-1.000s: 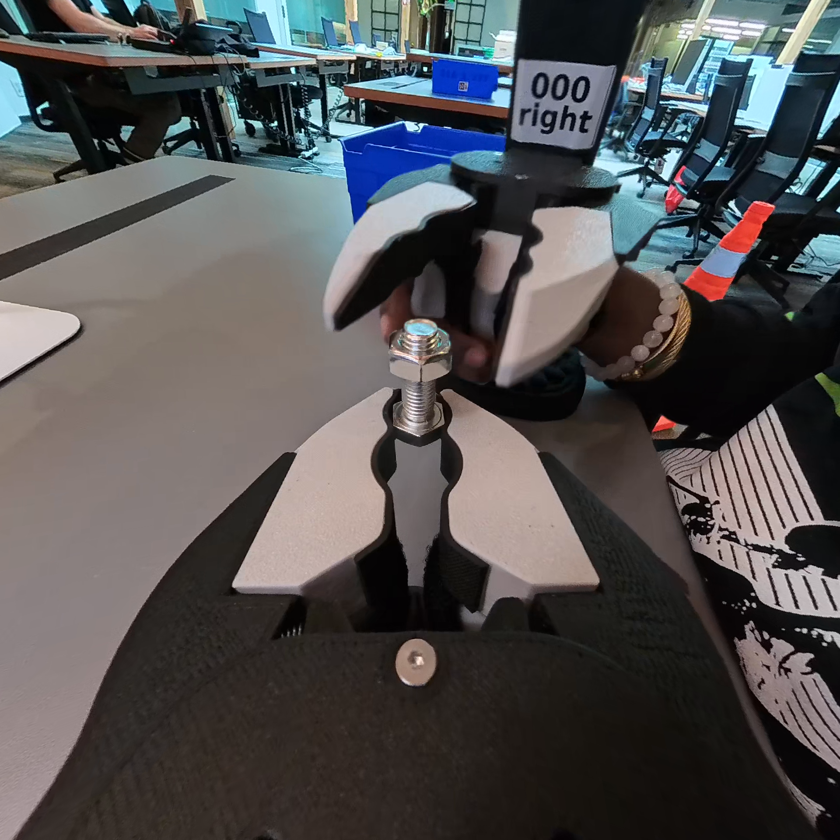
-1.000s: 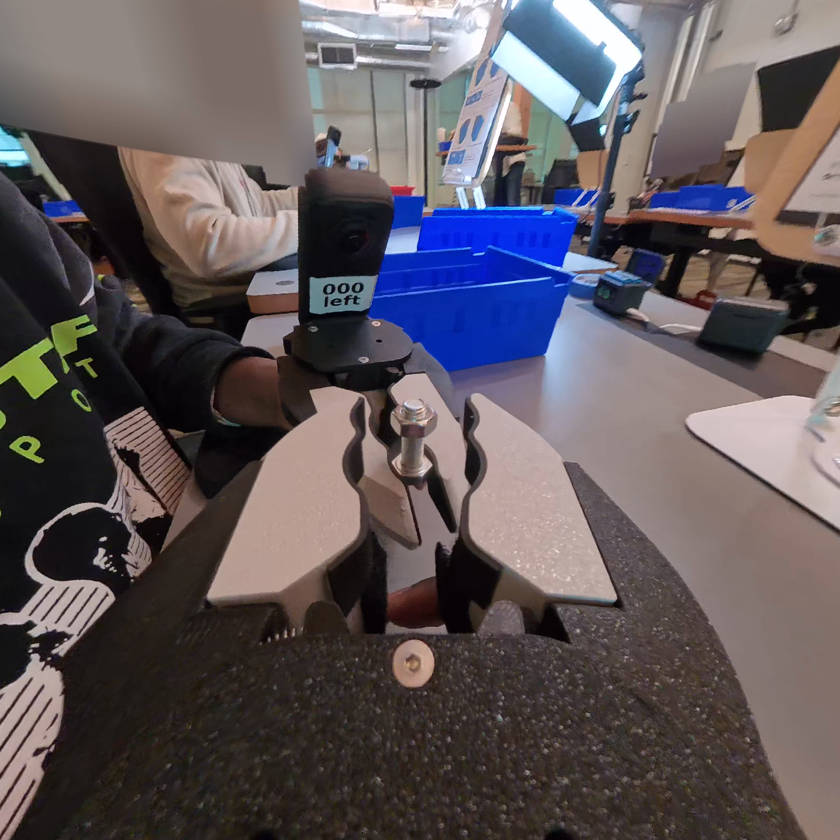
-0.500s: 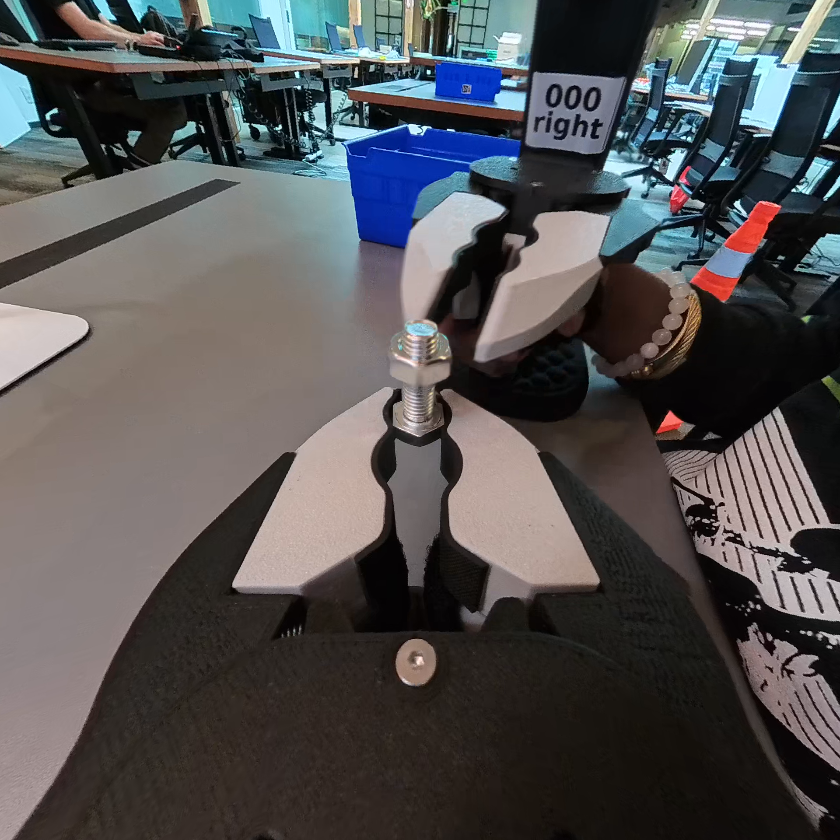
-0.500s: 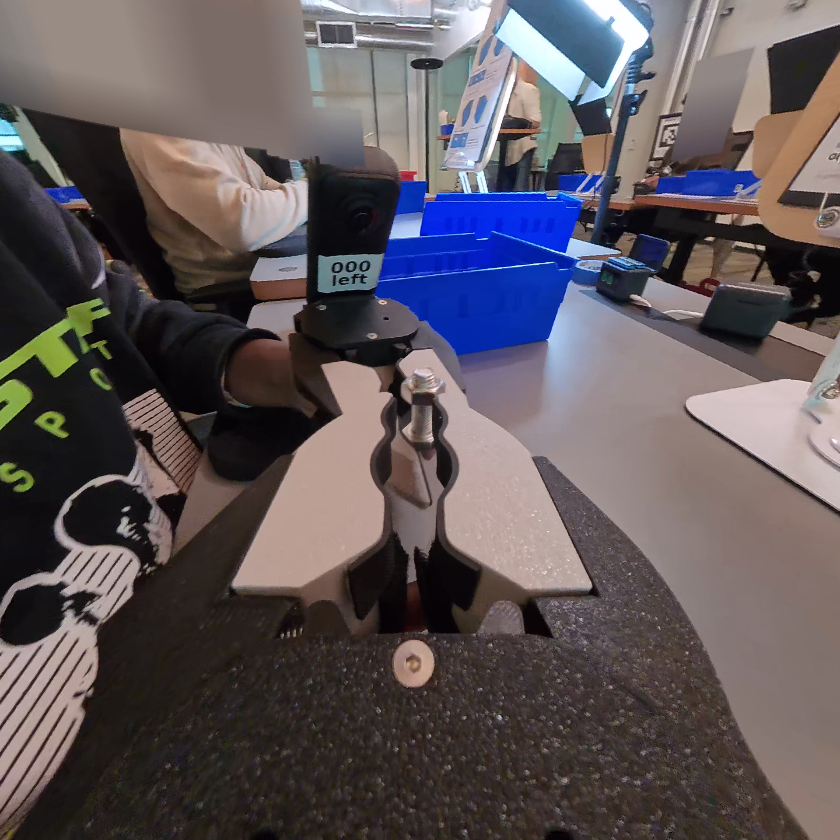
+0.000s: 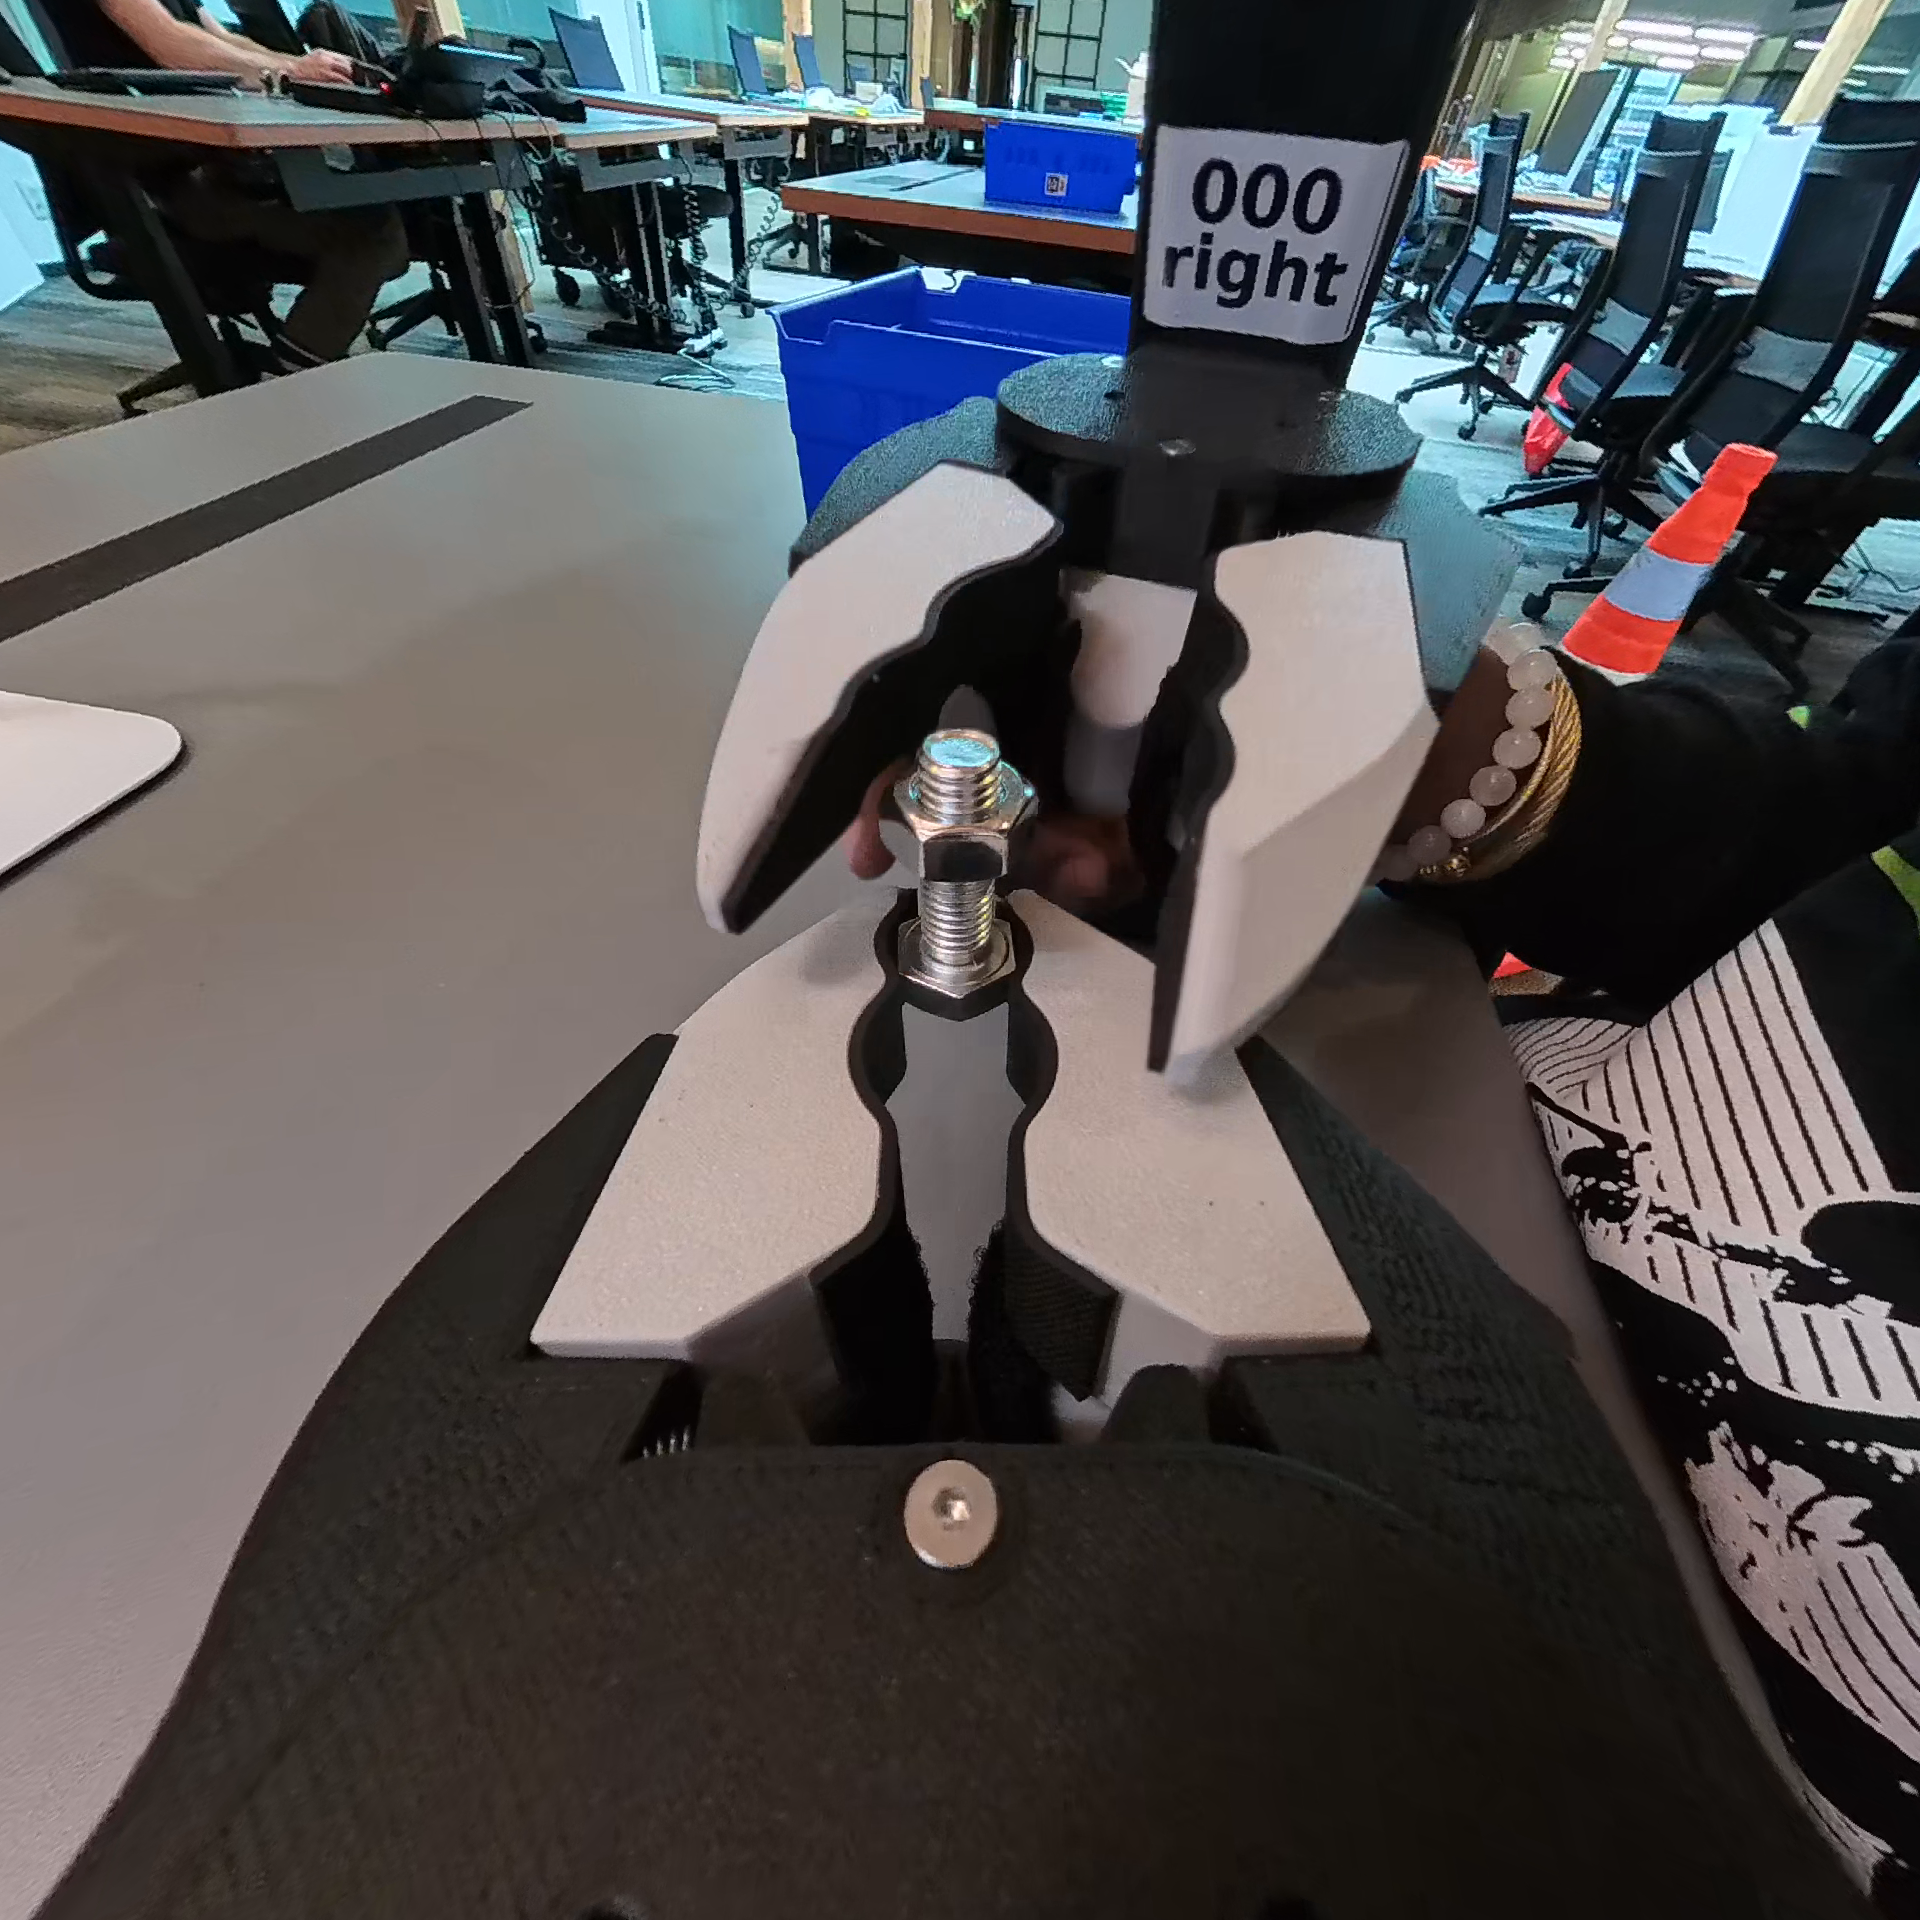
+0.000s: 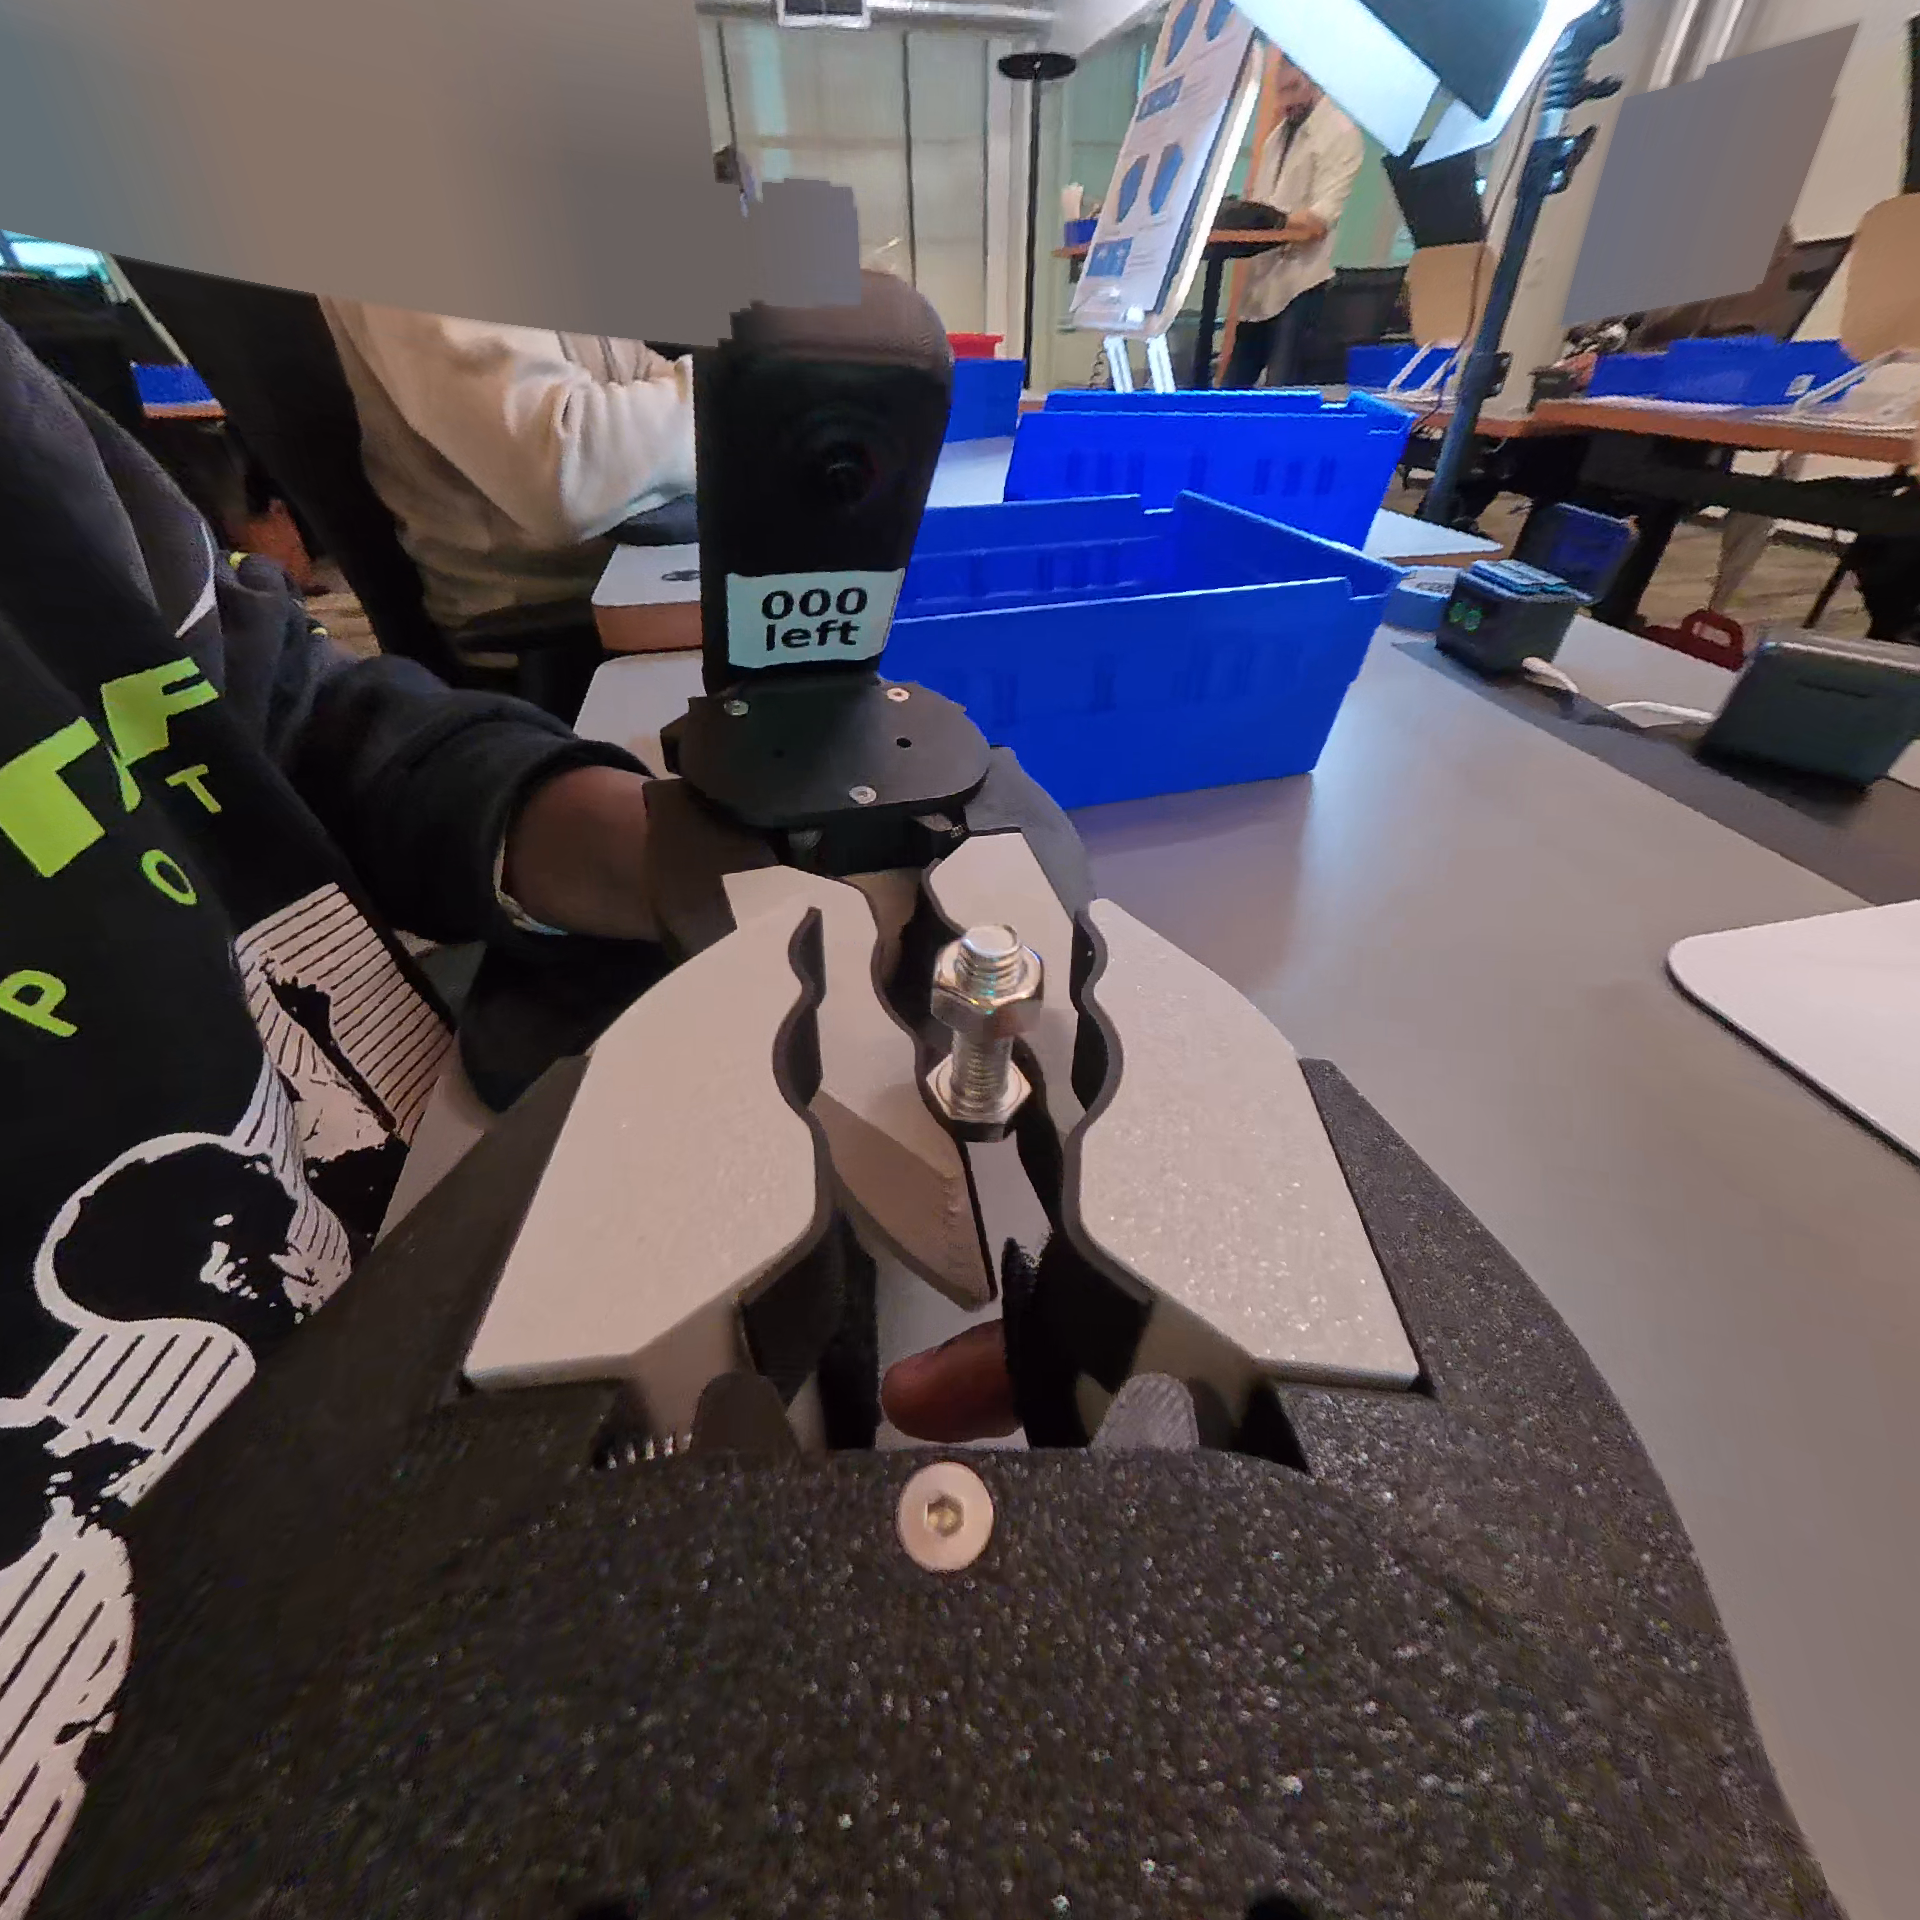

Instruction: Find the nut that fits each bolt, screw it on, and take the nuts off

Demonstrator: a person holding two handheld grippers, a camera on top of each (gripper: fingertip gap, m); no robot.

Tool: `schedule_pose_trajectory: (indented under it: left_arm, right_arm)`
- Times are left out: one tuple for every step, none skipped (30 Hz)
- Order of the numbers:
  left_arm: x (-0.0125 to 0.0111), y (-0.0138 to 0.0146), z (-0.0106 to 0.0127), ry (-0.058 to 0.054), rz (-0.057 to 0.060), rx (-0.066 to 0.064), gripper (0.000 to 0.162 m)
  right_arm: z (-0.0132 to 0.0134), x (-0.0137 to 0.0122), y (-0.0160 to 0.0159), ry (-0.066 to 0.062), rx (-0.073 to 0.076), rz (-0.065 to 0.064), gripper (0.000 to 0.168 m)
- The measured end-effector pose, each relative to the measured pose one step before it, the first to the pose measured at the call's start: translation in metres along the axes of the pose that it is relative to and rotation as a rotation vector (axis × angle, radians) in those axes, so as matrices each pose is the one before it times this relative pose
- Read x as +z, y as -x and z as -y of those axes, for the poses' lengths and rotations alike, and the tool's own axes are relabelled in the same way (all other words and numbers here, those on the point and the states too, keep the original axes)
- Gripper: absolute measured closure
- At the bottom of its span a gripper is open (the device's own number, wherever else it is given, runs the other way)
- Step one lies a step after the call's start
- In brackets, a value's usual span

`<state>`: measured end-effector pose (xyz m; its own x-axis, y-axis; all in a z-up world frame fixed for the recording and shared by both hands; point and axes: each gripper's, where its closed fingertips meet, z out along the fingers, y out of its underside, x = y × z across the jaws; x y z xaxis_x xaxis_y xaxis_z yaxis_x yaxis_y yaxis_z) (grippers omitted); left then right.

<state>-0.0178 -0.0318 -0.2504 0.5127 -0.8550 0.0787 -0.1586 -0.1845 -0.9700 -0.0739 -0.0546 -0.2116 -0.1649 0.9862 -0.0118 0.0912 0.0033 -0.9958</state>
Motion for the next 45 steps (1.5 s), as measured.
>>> schedule_pose_trajectory:
  left_arm:
    - [-0.00003,0.00004,0.00001,-0.0002,0.0007,0.0004,0.147]
    - [-0.00012,0.0004,0.00027,-0.0016,0.0016,-0.0006,0.147]
    - [-0.00034,0.00047,0.00048,-0.0029,0.0021,-0.0013,0.147]
    - [-0.00029,-0.00003,0.00058,-0.003,-0.0009,0.001,0.147]
    - [-0.00016,0.00031,0.00048,-0.0029,0.0028,0.0016,0.147]
    - [-0.00028,0.0006,0.00026,-0.001,0.0032,0.0018,0.147]
    - [-0.00029,0.00028,0.0003,-0.0013,0.001,-0.0005,0.147]
    - [-0.00027,0.00059,0.00025,-0.0014,0.0015,-0.0023,0.147]
    - [-0.00016,0.0005,0.00011,-0.0011,0.0021,-0.002,0.147]
    - [-0.00005,0.00065,-0.00017,0.0007,0.003,-0.0015,0.147]
    - [0.00004,0.0001,-0.00035,0.0015,0.0,-0.0013,0.147]
    - [0.00028,-0.00031,-0.00025,0.0009,-0.0015,-0.0007,0.147]
    - [0.00023,-0.00036,-0.00033,0.0014,-0.0012,0.001,0.147]
    - [0.00033,-0.00043,-0.00015,0.0017,-0.0014,0.0021,0.147]
    - [0.00022,-0.00049,-0.00021,0.0021,-0.0017,0.0011,0.147]
    - [0.00016,-0.00041,-0.00027,0.0016,-0.0019,-0.0002,0.147]
    - [0.00018,-0.00026,-0.00009,0.0002,-0.0014,0.0002,0.147]
    - [0.00002,-0.00013,-0.00004,0.0003,-0.0003,0.0006,0.147]
    - [0.0,0.00001,-0.00014,0.0003,0.0,-0.0001,0.147]
    - [0.00003,-0.00013,-0.00009,0.0001,-0.0019,-0.0016,0.147]
    - [0.00009,-0.00018,-0.00011,0.0004,-0.0017,-0.0018,0.147]
    - [0.00001,-0.00005,-0.00012,0.0002,-0.0003,-0.0003,0.147]
    - [0.00022,-0.00045,-0.00016,0.0008,-0.0024,0.0001,0.147]
    - [0.00018,-0.00054,-0.00029,0.002,-0.0035,-0.0005,0.147]
    - [0.00023,-0.00034,-0.00028,0.0019,-0.0015,0.0007,0.147]
    - [0.00005,-0.00002,0.00009,0.0,0.0009,0.0019,0.147]
    - [-0.00007,0.00015,0.00036,-0.0016,0.0012,0.0006,0.147]
    - [-0.00025,0.00052,0.00037,-0.0027,0.0027,-0.0012,0.147]
    - [-0.0004,0.00096,0.00031,-0.0023,0.0048,-0.0015,0.147]
    - [-0.00025,0.00059,0.00031,-0.0021,0.0022,-0.0005,0.147]
    - [-0.00022,0.00025,0.00037,-0.0027,0.0015,-0.001,0.147]
    - [-0.00022,0.00025,0.00064,-0.0033,0.001,0.0004,0.147]
    - [-0.00019,0.00011,0.00056,-0.0027,0.0016,0.001,0.147]
    - [-0.00021,0.00013,0.00017,-0.0011,0.0004,0.0021,0.147]
    - [0.00003,0.00005,0.00005,0.0005,0.0007,0.0003,0.147]
    - [0.00003,0.00031,-0.00029,0.0009,0.0019,-0.0005,0.147]
    - [0.00006,0.00055,-0.00025,0.0009,0.0017,-0.003,0.147]
    - [0.00001,0.00002,-0.00014,-0.0002,-0.0019,-0.0033,0.147]
    - [0.00014,-0.00016,-0.00003,-0.0002,-0.0014,-0.0022,0.147]
    - [0.00028,-0.00035,-0.00011,0.0004,-0.001,0.001,0.147]
    - [0.00038,-0.0006,-0.00035,0.0025,-0.0025,0.0023,0.147]
    - [0.00033,-0.00063,-0.00057,0.0036,-0.0026,0.0019,0.147]
    - [0.00039,-0.00045,-0.00046,0.0027,-0.0011,0.0017,0.147]
    - [0.00018,-0.00029,-0.00036,0.0016,-0.0017,0.001,0.147]
    - [0.00016,-0.00024,-0.0002,0.0003,-0.0017,-0.0009,0.147]
  right_arm:
    - [-0.00008,0.00044,0.00092,0.0018,-0.0004,0.0041,0.122]
    - [0.00002,-0.00087,0.00057,-0.0009,0.0001,0.0008,0.123]
    - [0.00017,-0.00205,-0.00011,-0.0029,0.0,-0.0039,0.127]
    - [0.00035,-0.00292,-0.001,-0.0049,-0.0004,-0.0109,0.128]
    - [0.00032,-0.00389,-0.00108,-0.0052,-0.0019,-0.0116,0.131]
    - [0.00033,-0.00448,-0.00088,-0.0055,-0.001,-0.0101,0.135]
    - [0.00018,-0.00458,-0.00083,-0.0041,0.0013,-0.0106,0.136]
    - [-0.00003,-0.00471,-0.00066,-0.0024,0.0017,-0.0091,0.139]
    - [0.00011,-0.00448,-0.00016,-0.0025,-0.0003,-0.006,0.142]
    - [0.00072,-0.00406,0.00095,-0.0055,-0.0021,0.0024,0.148]
    - [0.00137,-0.00333,0.0012,-0.0077,-0.0015,0.0044,0.152]
    - [0.00131,-0.00246,-0.00034,-0.0066,-0.0017,-0.0027,0.153]
    - [0.00103,-0.00151,-0.00227,-0.0054,-0.0023,-0.0125,0.154]
    - [0.00102,-0.00029,-0.00334,-0.0066,-0.001,-0.0156,0.153]
    - [0.00102,0.001,-0.00314,-0.0093,0.0046,-0.0118,0.152]
    - [0.0008,0.00242,-0.00211,-0.0096,0.011,-0.0043,0.148]
    - [0.0002,0.00357,-0.00057,-0.0056,0.0121,0.0046,0.142]
    - [-0.00071,0.00443,0.00091,0.0014,0.0063,0.0116,0.135]
    - [-0.00154,0.00477,0.00149,0.0076,-0.0016,0.0122,0.131]
    - [-0.00193,0.00495,0.00128,0.0116,-0.0065,0.0094,0.128]
    - [-0.00217,0.0048,0.00139,0.014,-0.0063,0.009,0.125]
    - [-0.00185,0.00435,0.00168,0.0144,-0.0037,0.0114,0.122]
    - [-0.00113,0.0037,0.00183,0.0106,-0.0013,0.0122,0.121]
    - [0.00004,0.00297,0.00175,0.0036,-0.0001,0.0116,0.12]
    - [0.00058,0.00213,0.00176,-0.0011,0.0003,0.0104,0.12]
    - [0.00044,0.0013,0.00157,-0.0004,-0.0002,0.0084,0.121]
    - [-0.0001,0.0004,0.00129,0.0017,-0.0017,0.0053,0.121]
    - [-0.00043,-0.00035,0.00071,0.0015,-0.0037,0.0009,0.122]
    - [-0.00015,-0.00137,-0.00009,-0.0012,-0.0043,-0.005,0.123]
    - [0.00013,-0.00222,-0.00061,-0.0039,-0.003,-0.0087,0.124]
    - [0.00028,-0.00321,-0.00081,-0.0047,-0.0025,-0.0093,0.127]
    - [0.00049,-0.00403,-0.00114,-0.005,-0.0027,-0.0109,0.13]
    - [0.0004,-0.00451,-0.00144,-0.0051,-0.0026,-0.0142,0.133]
    - [0.00013,-0.00493,-0.00159,-0.0038,-0.0013,-0.0144,0.138]
    - [-0.00018,-0.00494,-0.00153,-0.0012,0.0,-0.0124,0.142]
    - [0.00001,-0.00499,-0.0003,-0.0019,-0.0001,-0.0025,0.149]
    - [0.00088,-0.0044,0.00068,-0.0061,0.0017,0.0044,0.153]
    - [0.00154,-0.00352,-0.00033,-0.0092,0.0036,-0.0024,0.155]
    - [0.00136,-0.00237,-0.00187,-0.0073,0.0015,-0.0113,0.155]
    - [0.00093,-0.00088,-0.00242,-0.0043,-0.0016,-0.0132,0.155]
    - [0.0007,0.00061,-0.00211,-0.0038,-0.0015,-0.0097,0.153]
    - [0.00009,0.00228,-0.00141,-0.0021,0.002,-0.0039,0.148]
    - [-0.00069,0.0037,-0.00004,0.0033,0.0051,0.005,0.143]
    - [-0.0014,0.00459,0.00101,0.0091,0.0049,0.0117,0.137]
    - [-0.00171,0.00522,0.00145,0.012,0.0019,0.0132,0.132]
